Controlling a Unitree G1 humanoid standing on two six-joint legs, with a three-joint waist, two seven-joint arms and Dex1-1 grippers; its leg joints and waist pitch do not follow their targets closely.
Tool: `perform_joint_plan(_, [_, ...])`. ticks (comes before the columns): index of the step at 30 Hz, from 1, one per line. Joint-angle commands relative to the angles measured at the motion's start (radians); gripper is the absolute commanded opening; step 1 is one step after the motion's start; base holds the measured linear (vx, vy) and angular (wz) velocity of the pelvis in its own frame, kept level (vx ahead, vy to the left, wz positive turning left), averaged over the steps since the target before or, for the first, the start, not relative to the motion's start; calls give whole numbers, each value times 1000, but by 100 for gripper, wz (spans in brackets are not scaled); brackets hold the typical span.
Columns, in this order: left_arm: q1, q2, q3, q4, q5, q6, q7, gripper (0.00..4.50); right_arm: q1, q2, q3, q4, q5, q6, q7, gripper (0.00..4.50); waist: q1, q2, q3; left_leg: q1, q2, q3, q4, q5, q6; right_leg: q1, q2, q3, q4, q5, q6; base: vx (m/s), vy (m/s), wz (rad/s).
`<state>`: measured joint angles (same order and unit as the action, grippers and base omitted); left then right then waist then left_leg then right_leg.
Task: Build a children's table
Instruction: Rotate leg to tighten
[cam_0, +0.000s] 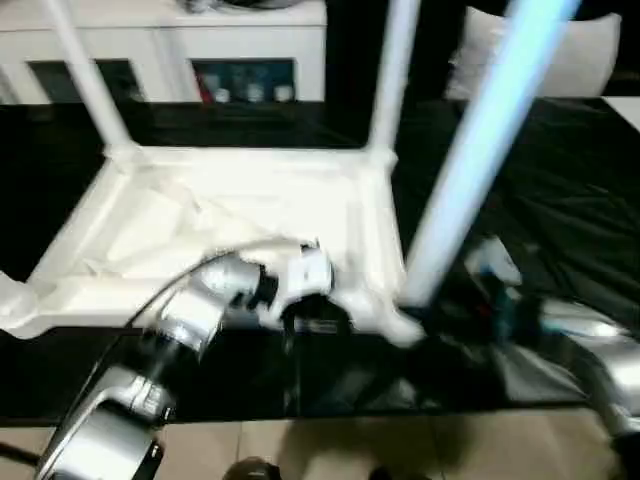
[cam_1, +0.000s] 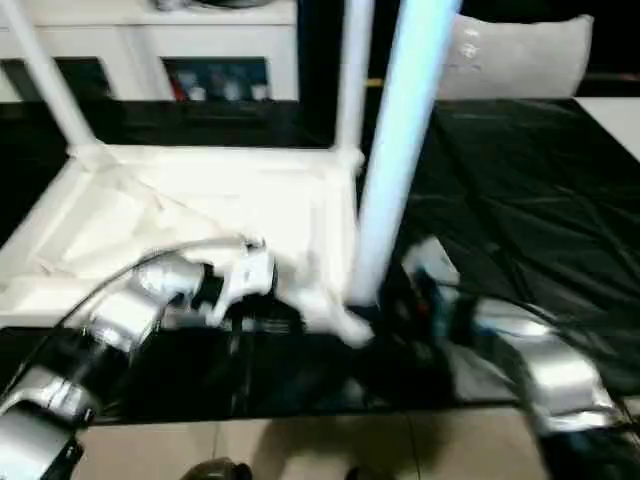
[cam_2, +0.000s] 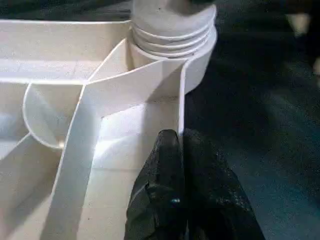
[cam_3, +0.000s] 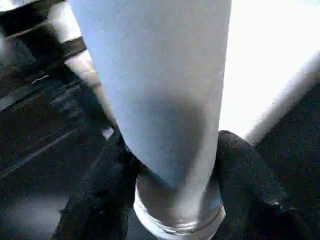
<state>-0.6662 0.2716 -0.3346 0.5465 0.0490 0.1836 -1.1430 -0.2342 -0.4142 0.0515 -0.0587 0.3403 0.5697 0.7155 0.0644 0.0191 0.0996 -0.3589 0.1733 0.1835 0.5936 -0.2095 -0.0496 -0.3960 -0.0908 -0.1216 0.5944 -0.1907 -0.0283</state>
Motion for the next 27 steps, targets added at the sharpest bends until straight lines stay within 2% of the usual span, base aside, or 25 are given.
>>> perform_joint_plan(1, [-41,-82,5,40,13,65,157,0,-25,104,82,0,-12,102,-121,200,-11,-3,-25,8,54,-47,-93,-302,6,32,-84,57,-125,-594,-61,0,0,0])
perform_joint_plan(2, [-50,-103,14,52,23,86,213,0,-44,164,73,20,-39,122,-207,200,-20,16,-30,10,58,-54,-94,-318,-3,37,-87,57,-122,-559,-66,0,0,0])
perform_joint_plan(3, [-52,-123,28,51,23,111,262,0,-59,223,63,41,-65,127,-294,200,-26,14,-34,9,63,-53,-96,-315,-7,38,-86,59,-122,-526,-75,0,0,0])
perform_joint_plan(4, [-52,-123,28,51,23,111,262,0,-59,223,63,41,-65,127,-294,200,-32,9,-32,5,64,-53,-100,-309,-6,38,-87,59,-121,-492,-87,8,52,-7])
perform_joint_plan(5, [-51,-142,40,48,19,128,301,0,-66,257,61,57,-95,128,-357,200,-40,12,-32,-3,64,-57,-103,-306,-9,45,-86,60,-115,-447,-101,0,0,0])
perform_joint_plan(6, [-52,-159,51,47,18,141,337,0,-69,284,55,72,-108,121,-402,200,-42,13,-30,-4,64,-57,-105,-312,-9,44,-86,61,-113,-441,-105,0,0,0])
perform_joint_plan(7, [-53,-164,55,48,19,145,351,0,-69,295,51,78,-103,113,-413,200,-43,31,-39,8,65,-53,-101,-327,-16,41,-86,64,-118,-408,-120,0,0,0])
perform_joint_plan(8, [-57,-183,67,53,21,148,378,0,-65,319,58,77,-115,98,-438,233,-44,34,-42,8,64,-53,-101,-316,-16,47,-85,68,-111,-331,-146,0,0,0])
perform_joint_plan(9, [-58,-186,70,54,22,148,382,0,-65,324,60,76,-117,95,-443,253,-42,42,-43,6,63,-52,-100,-300,-14,49,-85,69,-104,-291,-159,68,30,3])
perform_joint_plan(10, [-62,-196,74,56,25,147,397,0,-61,334,59,68,-123,85,-455,266,-41,46,-47,5,60,-48,-96,-258,2,52,-84,73,-95,-222,-181,54,15,4])
perform_joint_plan(11, [-68,-203,78,64,29,145,407,0,-61,345,55,58,-133,89,-468,269,-42,40,-48,5,58,-42,-92,-229,26,53,-84,76,-95,-194,-196,76,9,7])
perform_joint_plan(12, [-75,-205,78,76,32,123,407,0,-58,345,43,42,-128,88,-461,276,-41,47,-46,4,55,-39,-91,-210,47,52,-80,77,-96,-186,-203,0,0,0])
perform_joint_plan(13, [-76,-205,78,80,33,114,407,0,-55,343,37,35,-127,87,-455,288,-38,45,-50,0,53,-40,-87,-175,65,60,-85,78,-91,-170,-210,0,0,0])
perform_joint_plan(14, [-78,-194,65,82,35,70,380,0,-45,299,30,12,-121,58,-397,301,-36,42,-54,-2,52,-39,-86,-155,78,62,-84,78,-91,-167,-209,0,0,0])
perform_joint_plan(16, [-81,-185,59,86,39,64,375,0,-35,257,18,0,-113,44,-351,310,-28,39,-55,-3,54,-37,-82,-109,106,63,-87,78,-89,-151,-208,0,0,0])
perform_joint_plan(17, [-82,-183,58,88,41,61,376,0,-34,249,15,-1,-111,40,-343,321,-26,45,-56,-6,56,-37,-80,-85,122,65,-86,77,-84,-133,-215,0,0,0])
perform_joint_plan(18, [-83,-169,50,93,43,35,356,0,-23,198,3,-5,-97,25,-288,328,-27,40,-55,-5,58,-36,-80,-80,128,61,-85,77,-85,-128,-217,0,0,0])
perform_joint_plan(19, [-81,-156,48,95,40,19,329,0,-17,163,-14,-4,-81,23,-248,339,-27,40,-56,-8,55,-37,-78,-76,140,65,-83,76,-82,-118,-218,0,0,0])
perform_joint_plan(20, [-80,-152,48,96,38,9,317,0,-16,149,-18,-3,-75,16,-229,350,-28,41,-59,-10,57,-39,-75,-57,155,68,-84,76,-77,-87,-223,0,0,0])
perform_joint_plan(21, [-76,-133,43,100,33,-24,270,0,-13,95,-36,1,-55,-9,-153,358,-30,37,-65,-12,57,-39,-71,-36,167,68,-84,76,-73,-55,-229,0,0,0])
perform_joint_plan(23, [-75,-109,30,102,35,-54,220,0,-14,28,-66,7,-31,-34,-59,373,-29,39,-76,-19,56,-41,-54,55,231,65,-82,76,-48,102,-261,0,0,0])
perform_joint_plan(24, [-75,-105,26,101,35,-68,206,0,-14,12,-74,6,-24,-39,-34,383,-28,43,-75,-17,57,-39,-51,62,248,59,-81,75,-48,115,-268,0,0,0])
perform_joint_plan(26, [-71,-89,19,97,25,-100,156,0,-17,-31,-80,13,-14,-54,34,402,-24,42,-76,-22,57,-38,-42,87,288,55,-81,73,-41,150,-285,0,0,0])
perform_joint_plan(27, [-63,-71,10,89,13,-140,103,0,-18,-71,-75,20,-11,-77,97,407,-24,44,-67,-25,58,-37,-44,82,294,51,-80,73,-42,144,-286,0,0,0])
